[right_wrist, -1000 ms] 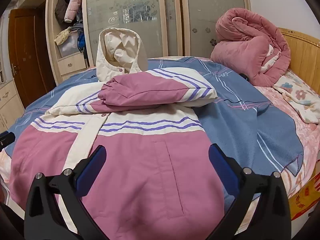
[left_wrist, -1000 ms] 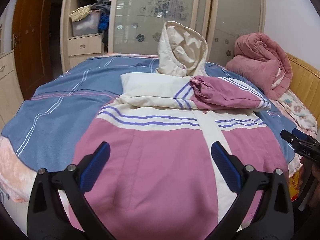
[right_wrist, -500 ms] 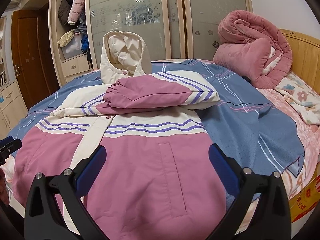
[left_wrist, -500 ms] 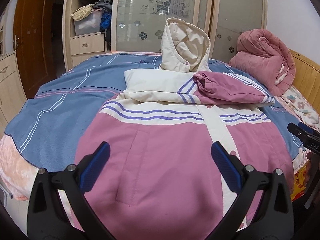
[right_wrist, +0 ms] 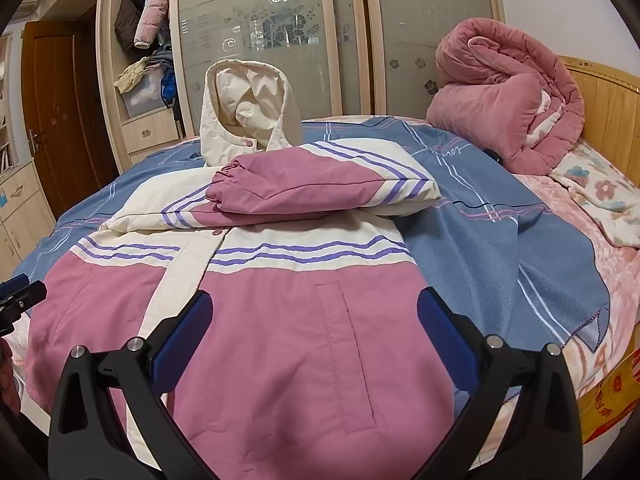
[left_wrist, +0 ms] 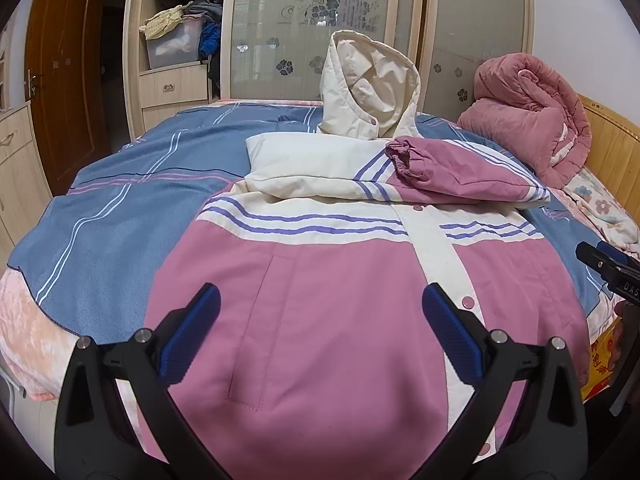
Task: Fold large clothes
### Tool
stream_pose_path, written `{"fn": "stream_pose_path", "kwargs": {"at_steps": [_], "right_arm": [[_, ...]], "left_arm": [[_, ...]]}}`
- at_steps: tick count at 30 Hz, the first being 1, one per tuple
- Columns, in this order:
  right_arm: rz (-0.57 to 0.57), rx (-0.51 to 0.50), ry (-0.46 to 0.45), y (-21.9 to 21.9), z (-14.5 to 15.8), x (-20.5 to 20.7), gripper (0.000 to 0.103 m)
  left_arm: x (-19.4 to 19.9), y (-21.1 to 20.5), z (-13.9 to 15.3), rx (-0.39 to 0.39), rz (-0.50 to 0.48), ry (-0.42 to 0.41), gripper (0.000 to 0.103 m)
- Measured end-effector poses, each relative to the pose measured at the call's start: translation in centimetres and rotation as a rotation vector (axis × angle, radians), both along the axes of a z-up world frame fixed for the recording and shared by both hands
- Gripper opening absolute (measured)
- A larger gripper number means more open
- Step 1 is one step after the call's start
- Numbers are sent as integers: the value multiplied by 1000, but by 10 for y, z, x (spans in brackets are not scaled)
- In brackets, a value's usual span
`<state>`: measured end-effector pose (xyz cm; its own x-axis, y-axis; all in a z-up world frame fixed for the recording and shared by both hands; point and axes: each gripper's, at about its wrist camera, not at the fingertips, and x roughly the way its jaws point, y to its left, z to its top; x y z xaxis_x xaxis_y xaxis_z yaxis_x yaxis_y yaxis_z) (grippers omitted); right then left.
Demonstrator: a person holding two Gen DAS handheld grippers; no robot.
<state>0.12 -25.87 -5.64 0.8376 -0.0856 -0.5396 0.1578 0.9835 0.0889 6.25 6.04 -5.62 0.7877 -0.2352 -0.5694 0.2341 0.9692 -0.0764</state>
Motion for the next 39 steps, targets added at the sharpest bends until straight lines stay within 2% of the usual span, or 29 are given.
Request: {"fn": "stream_pose_path", "kwargs": {"at_steps": [25, 35, 39], "right_arm": [[12, 7, 5, 2, 1, 0, 102], [32, 40, -19, 0, 8, -5, 102], [42, 56, -25, -2, 11, -8, 102]], "left_arm": [[2, -6, -4, 8, -5, 5, 101], [6, -18, -9, 14, -19, -8, 101], [12, -22, -14, 2, -21, 11, 101]]}}
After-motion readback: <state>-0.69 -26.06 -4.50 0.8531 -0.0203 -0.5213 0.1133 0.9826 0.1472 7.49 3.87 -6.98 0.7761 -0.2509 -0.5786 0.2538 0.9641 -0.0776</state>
